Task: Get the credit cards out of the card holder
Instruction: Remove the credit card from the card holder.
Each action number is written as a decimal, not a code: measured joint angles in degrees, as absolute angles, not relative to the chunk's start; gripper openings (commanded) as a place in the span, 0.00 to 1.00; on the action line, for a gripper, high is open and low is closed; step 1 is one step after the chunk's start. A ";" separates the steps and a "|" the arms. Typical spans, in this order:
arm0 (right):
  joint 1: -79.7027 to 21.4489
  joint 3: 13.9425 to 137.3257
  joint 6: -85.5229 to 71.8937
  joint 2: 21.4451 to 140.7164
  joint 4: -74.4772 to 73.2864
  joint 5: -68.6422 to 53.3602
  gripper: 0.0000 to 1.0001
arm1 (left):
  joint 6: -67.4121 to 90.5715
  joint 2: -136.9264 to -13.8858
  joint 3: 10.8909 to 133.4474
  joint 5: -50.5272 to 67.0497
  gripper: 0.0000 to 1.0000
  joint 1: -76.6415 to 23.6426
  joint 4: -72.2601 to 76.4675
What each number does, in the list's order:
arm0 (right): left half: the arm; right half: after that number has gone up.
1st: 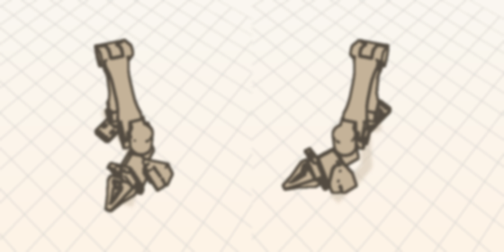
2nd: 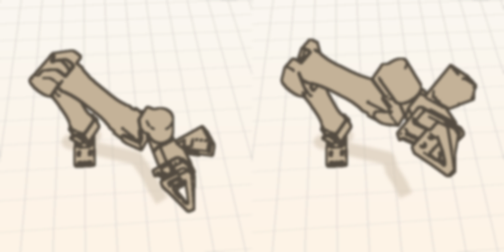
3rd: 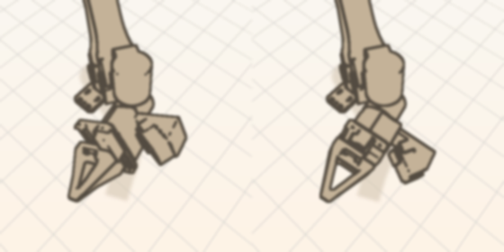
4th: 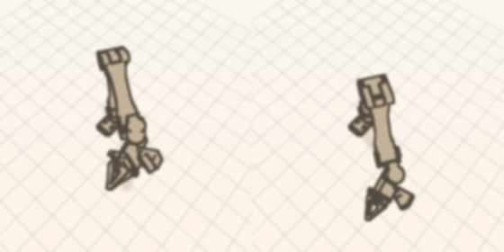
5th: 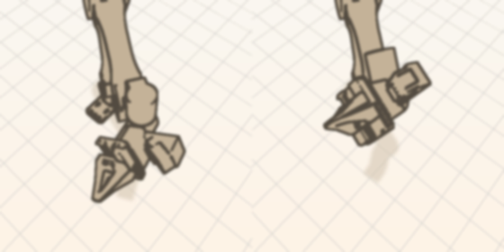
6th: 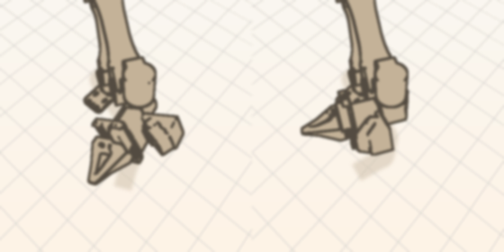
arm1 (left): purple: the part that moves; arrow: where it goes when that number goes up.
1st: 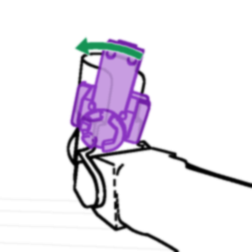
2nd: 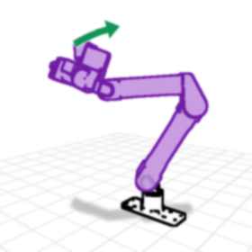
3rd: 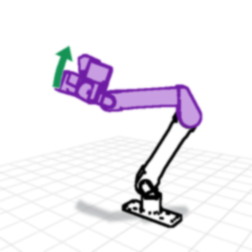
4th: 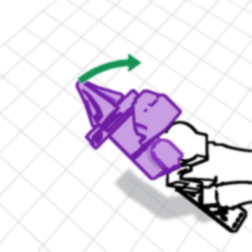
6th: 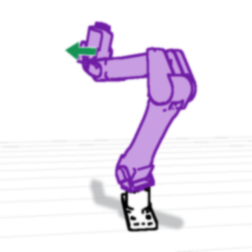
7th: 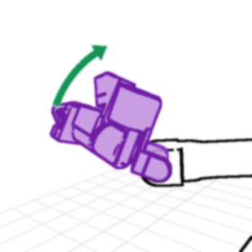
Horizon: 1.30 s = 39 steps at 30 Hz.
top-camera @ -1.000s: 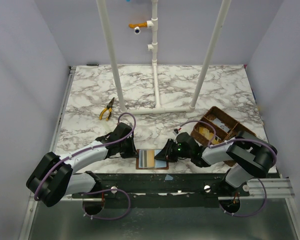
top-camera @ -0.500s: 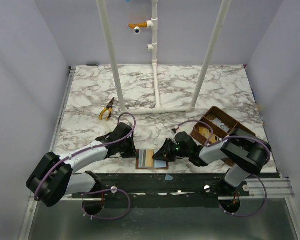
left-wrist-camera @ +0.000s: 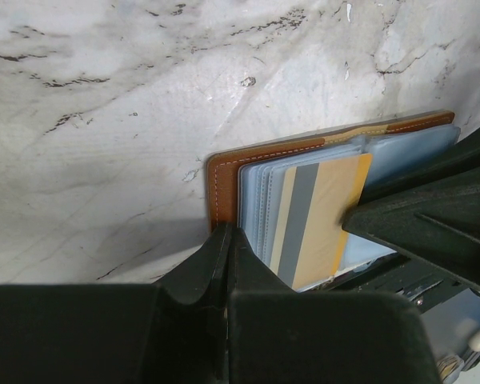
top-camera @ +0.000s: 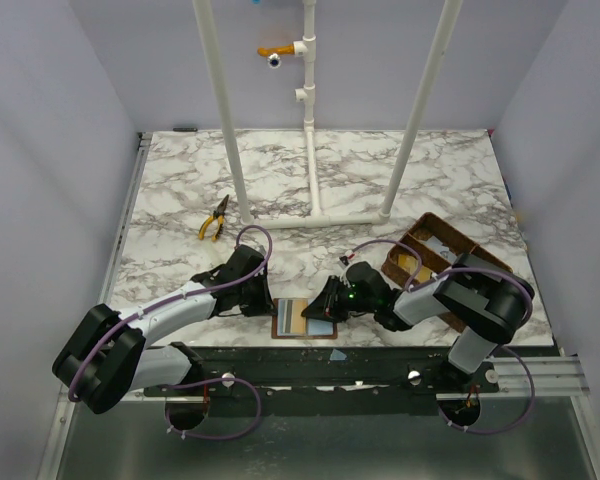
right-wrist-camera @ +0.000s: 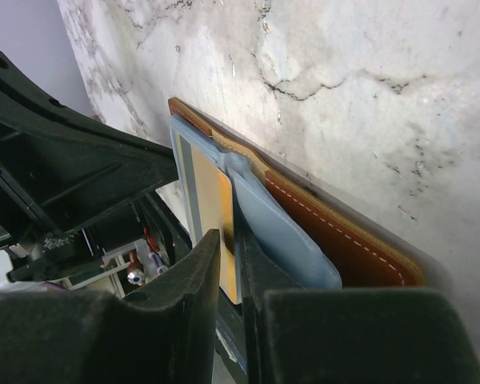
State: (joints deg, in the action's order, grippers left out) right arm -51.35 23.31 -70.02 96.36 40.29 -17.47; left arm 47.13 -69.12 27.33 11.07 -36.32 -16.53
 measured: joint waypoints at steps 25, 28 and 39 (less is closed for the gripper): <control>-51.27 21.10 -70.06 92.84 37.76 -15.35 0.01 | 46.94 -69.43 27.90 10.98 0.00 -35.99 -17.98; -51.27 21.10 -69.52 91.94 36.49 -14.79 0.01 | 46.94 -69.47 27.99 10.96 0.00 -35.94 -18.09; -50.81 20.82 -67.81 89.54 33.01 -13.26 0.01 | 46.89 -69.47 27.99 11.03 0.00 -35.68 -18.17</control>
State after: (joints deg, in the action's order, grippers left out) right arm -50.81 20.82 -67.81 89.54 33.01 -13.26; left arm 46.89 -69.47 27.99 11.03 -35.68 -18.17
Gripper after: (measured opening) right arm 0.011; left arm 0.008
